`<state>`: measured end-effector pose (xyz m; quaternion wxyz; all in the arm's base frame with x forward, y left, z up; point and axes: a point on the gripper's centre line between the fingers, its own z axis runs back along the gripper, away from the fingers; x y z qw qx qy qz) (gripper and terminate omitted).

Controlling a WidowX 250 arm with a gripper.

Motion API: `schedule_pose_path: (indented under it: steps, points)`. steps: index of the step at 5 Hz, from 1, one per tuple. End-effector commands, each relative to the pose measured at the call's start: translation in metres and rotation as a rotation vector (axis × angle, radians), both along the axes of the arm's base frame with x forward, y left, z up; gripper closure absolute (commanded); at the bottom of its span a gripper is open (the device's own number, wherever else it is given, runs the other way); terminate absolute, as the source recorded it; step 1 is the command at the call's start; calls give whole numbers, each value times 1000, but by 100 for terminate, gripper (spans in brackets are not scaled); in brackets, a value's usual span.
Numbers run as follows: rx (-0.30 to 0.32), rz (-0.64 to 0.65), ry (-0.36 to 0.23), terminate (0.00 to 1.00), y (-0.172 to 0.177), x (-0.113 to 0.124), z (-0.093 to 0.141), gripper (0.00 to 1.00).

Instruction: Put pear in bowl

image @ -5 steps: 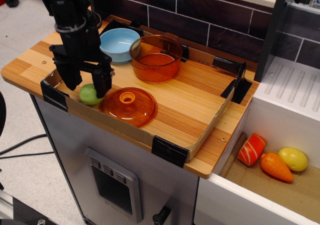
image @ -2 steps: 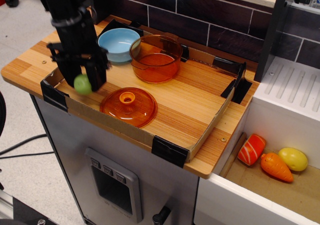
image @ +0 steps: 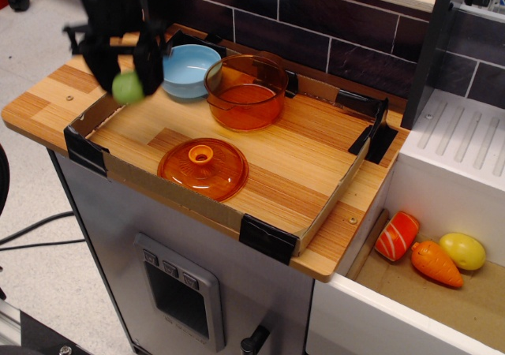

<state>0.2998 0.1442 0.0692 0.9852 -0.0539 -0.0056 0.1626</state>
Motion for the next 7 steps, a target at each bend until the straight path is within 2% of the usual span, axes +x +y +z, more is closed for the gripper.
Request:
schedule_pose_path:
  steps: [1,3,4,5,6,7]
  points:
    - [112,163,-111,0,11,53,32,100]
    - [135,216,-123,0,13,88,11,100]
    - [148,224,-113,0,15,94,3,0]
    - [166,195,-121,0,14,91,4,0]
    - [163,188,-136,0,15,88,24,0]
    - [139,217,-172,0,25,87,60,0]
